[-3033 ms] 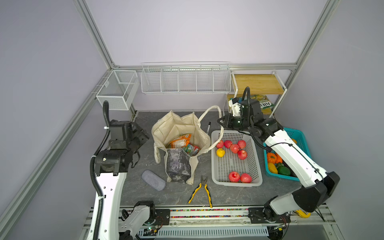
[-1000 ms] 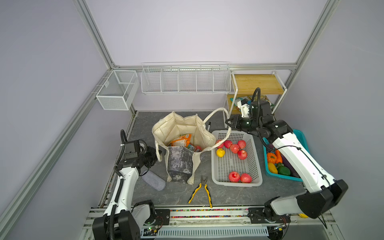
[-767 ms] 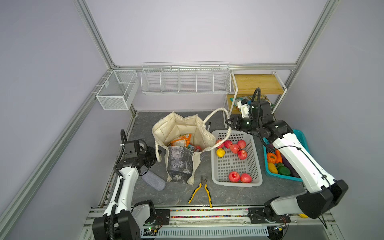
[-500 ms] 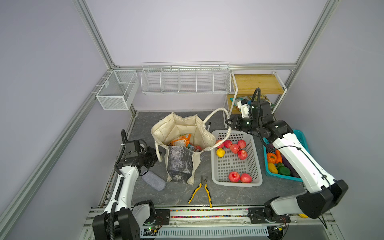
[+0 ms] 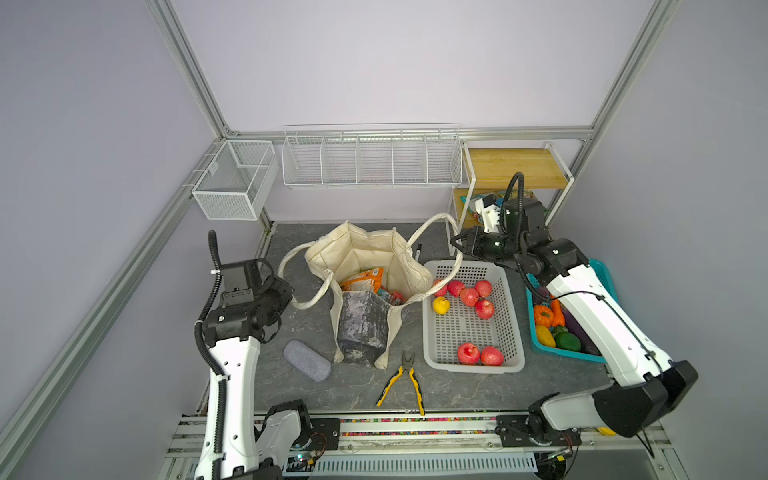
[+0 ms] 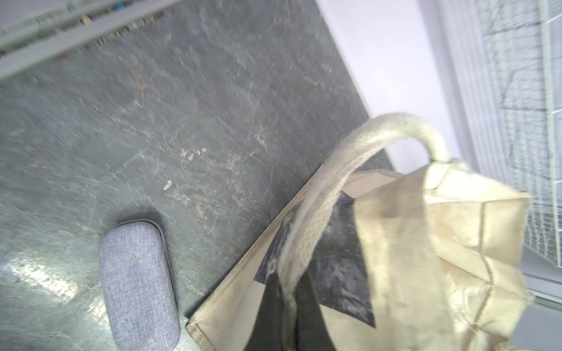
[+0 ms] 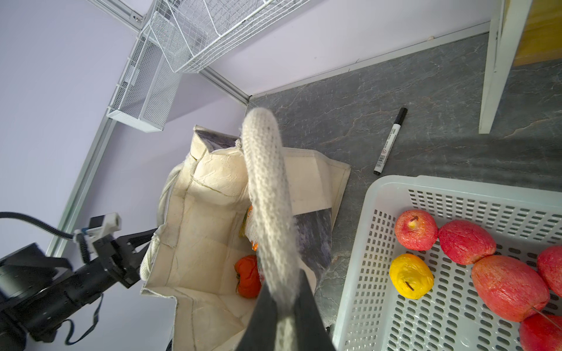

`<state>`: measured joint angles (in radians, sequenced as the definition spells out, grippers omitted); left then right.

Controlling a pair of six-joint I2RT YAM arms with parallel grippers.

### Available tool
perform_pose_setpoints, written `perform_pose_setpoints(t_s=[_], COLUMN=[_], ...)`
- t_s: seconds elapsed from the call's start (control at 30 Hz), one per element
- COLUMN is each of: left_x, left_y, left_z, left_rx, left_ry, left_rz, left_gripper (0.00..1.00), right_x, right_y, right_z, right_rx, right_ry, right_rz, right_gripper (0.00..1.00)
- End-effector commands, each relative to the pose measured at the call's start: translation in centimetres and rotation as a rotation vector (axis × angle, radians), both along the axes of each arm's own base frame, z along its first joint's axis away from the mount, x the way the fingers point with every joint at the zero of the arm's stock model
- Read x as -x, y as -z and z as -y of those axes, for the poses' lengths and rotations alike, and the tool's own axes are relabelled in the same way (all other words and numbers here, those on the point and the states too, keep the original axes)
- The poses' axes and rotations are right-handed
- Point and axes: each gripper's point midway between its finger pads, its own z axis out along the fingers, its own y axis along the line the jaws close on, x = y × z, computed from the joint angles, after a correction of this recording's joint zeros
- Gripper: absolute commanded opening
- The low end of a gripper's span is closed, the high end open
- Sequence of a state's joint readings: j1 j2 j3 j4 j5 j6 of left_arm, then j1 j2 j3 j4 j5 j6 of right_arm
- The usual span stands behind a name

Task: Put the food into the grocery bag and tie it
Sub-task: 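Grasp the other tote handle strap with the left gripper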

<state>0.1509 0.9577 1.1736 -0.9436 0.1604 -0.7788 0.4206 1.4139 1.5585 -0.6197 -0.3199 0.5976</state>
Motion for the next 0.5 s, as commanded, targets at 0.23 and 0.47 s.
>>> perform_pose_setpoints(t_s=[0.23,0.47], left_x=[-1.6,-3.9], left_y=[-10.7,-15.1], left_z=[2.4,6.7], left_rx=[0.025,0.055], left_ry=[0.138,0.338], left_rz=[0.267,0.423], left_gripper=[0.0,0.0], right_x=[1.5,3.3], right_y=[-5.1,-6.6], right_z=[-3.8,-7.9], right_rx=[-0.028,-0.036], right_ry=[-0.196,-0.351], right_rz=[0.256,0.352], right_gripper=[0.07,0.07])
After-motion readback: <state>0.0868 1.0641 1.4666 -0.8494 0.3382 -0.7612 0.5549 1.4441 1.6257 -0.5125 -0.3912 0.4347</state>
